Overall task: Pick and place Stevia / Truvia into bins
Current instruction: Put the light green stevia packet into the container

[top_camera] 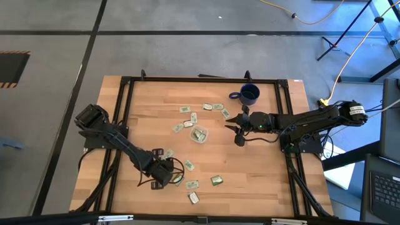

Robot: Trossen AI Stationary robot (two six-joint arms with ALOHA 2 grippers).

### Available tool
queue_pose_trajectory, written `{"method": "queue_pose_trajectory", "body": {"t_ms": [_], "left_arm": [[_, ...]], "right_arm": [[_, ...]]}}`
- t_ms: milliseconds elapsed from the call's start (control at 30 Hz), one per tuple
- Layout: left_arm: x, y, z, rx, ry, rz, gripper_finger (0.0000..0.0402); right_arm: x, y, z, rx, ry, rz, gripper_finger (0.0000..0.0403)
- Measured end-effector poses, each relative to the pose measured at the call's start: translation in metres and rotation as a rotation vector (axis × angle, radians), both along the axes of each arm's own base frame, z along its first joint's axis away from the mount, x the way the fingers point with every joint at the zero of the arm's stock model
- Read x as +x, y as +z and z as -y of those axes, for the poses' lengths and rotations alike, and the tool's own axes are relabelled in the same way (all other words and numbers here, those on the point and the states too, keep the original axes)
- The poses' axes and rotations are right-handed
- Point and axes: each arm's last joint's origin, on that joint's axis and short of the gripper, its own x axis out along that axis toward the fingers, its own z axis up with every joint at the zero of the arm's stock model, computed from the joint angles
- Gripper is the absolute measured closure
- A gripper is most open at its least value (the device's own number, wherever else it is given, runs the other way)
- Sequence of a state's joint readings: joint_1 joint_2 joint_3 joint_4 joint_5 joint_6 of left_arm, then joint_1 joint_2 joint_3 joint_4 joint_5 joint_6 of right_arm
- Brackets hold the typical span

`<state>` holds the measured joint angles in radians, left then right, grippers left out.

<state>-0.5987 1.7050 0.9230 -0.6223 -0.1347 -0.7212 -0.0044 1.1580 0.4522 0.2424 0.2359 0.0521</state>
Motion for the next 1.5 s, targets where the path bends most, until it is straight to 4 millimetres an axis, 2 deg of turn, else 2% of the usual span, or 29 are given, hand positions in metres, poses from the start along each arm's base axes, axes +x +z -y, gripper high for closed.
{"method": "queue_pose_trajectory", "body": {"t_ms": [333, 500, 700, 800, 933, 1133, 1233, 1333, 1500], "left_arm": [[0.001, 0.000, -0.002, 0.002, 0.004, -0.006, 0.0398], [0.001, 0.002, -0.003, 0.013, -0.052, -0.007, 0.0399], [0.010, 0.029, -0.005, -0.014, -0.118, 0.086, 0.0399], [0.018, 0.046, -0.011, 0.059, -0.191, 0.190, 0.0400], [0.037, 0.061, -0.037, 0.213, -0.235, 0.294, 0.0399], [0.072, 0.084, -0.090, 0.221, -0.296, 0.373, 0.0400], [0.082, 0.090, -0.114, 0.242, -0.333, 0.414, 0.0399], [0.090, 0.091, -0.133, 0.265, -0.364, 0.448, 0.0400], [0.101, 0.080, -0.154, 0.283, -0.370, 0.458, 0.0400]], "right_arm": [[0.000, 0.000, 0.000, 0.000, 0.000, 0.000, 0.0285], [0.000, 0.000, 0.000, -0.001, 0.000, -0.001, 0.0285], [0.000, 0.000, 0.000, -0.003, 0.001, -0.001, 0.0285], [0.000, 0.000, 0.000, -0.004, 0.001, -0.002, 0.0285], [0.000, 0.000, 0.000, -0.004, 0.002, -0.002, 0.0285], [0.000, 0.000, 0.000, -0.006, 0.003, -0.002, 0.0285], [0.000, 0.000, 0.000, -0.006, 0.003, -0.002, 0.0285], [0.000, 0.000, 0.000, -0.007, 0.003, -0.002, 0.0285], [0.000, 0.000, 0.000, -0.010, 0.005, -0.003, 0.0285]]}}
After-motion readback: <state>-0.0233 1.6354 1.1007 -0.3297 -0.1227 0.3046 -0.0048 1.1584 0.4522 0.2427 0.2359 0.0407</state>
